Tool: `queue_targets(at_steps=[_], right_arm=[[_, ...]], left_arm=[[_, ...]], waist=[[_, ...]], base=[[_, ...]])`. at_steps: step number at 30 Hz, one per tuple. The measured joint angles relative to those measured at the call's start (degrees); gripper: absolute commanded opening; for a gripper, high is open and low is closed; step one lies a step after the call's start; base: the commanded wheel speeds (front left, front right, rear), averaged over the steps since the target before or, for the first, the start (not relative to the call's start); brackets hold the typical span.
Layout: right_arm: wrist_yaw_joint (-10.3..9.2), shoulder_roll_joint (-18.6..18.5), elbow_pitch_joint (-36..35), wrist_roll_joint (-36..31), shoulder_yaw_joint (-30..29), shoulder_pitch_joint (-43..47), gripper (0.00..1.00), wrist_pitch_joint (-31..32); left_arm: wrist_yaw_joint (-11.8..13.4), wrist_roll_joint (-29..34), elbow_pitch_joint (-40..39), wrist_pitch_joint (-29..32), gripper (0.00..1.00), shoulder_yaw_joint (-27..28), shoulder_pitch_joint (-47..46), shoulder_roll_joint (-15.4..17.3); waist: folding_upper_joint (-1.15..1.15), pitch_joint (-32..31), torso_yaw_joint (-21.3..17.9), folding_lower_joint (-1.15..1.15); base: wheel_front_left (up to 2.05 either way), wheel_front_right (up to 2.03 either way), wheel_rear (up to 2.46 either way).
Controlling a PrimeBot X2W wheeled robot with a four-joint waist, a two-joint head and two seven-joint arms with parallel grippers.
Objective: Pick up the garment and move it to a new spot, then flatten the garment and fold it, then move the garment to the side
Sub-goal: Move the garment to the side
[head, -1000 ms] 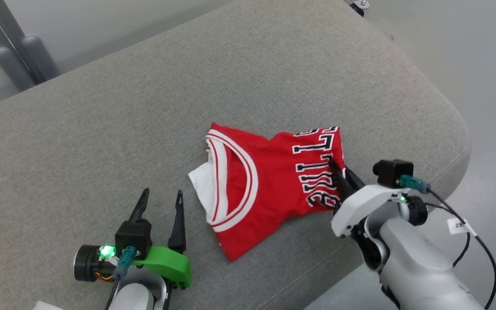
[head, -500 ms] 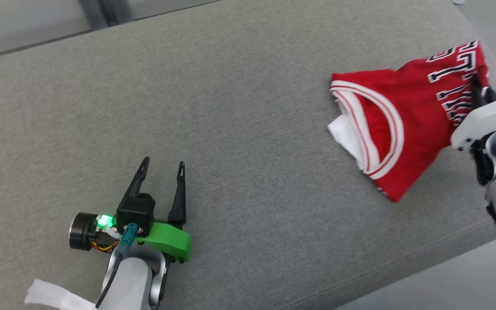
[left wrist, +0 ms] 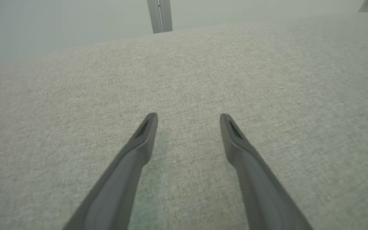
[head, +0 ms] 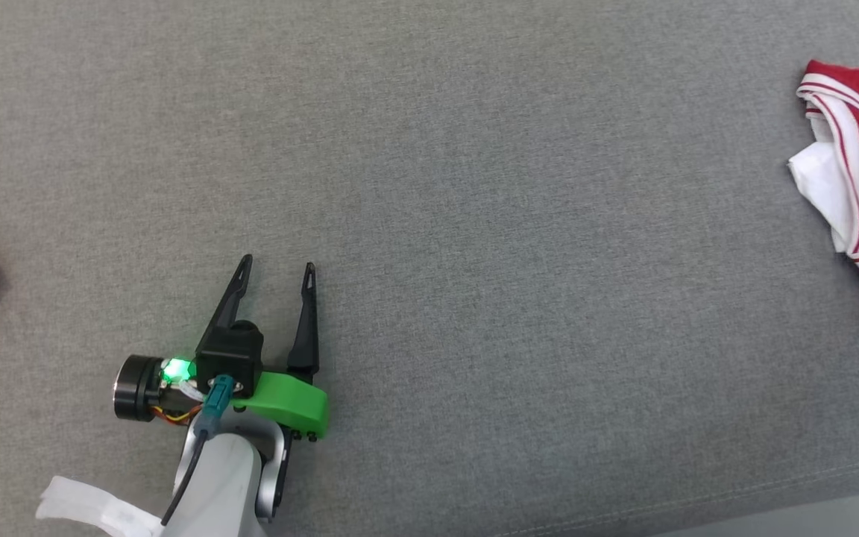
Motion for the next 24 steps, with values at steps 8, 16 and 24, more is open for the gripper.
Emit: queue_targets(at_steps=[8,16,24], right_arm=[[0.01,8.9,-10.7,-4.0,-1.3,1.4,1.0,0.0],[0.01,14.7,-20.8,4.4,10.0,10.5,1.0,0.0],[0.01,20.0,-27.3,8.9,18.7,21.8,1.0,0.0]], left_arm=[[0.5,-1.2,-0.1,0.0,1.0,1.7,0.9,0.0],[0.8,-2.1,-0.1,0.0,1.0,4.4,3.9,0.0],[1.6,-3.6,-0.1,0.0,1.0,7.7,6.9,0.0]], waist=[[0.0,-1.6,1.2,0.0],[0.0,-5.7,2.1,0.0],[0.0,-9.9,4.0,0.0]], base=[[0.0,0.0,0.0],[0.0,0.0,0.0],[0.0,0.0,0.0]])
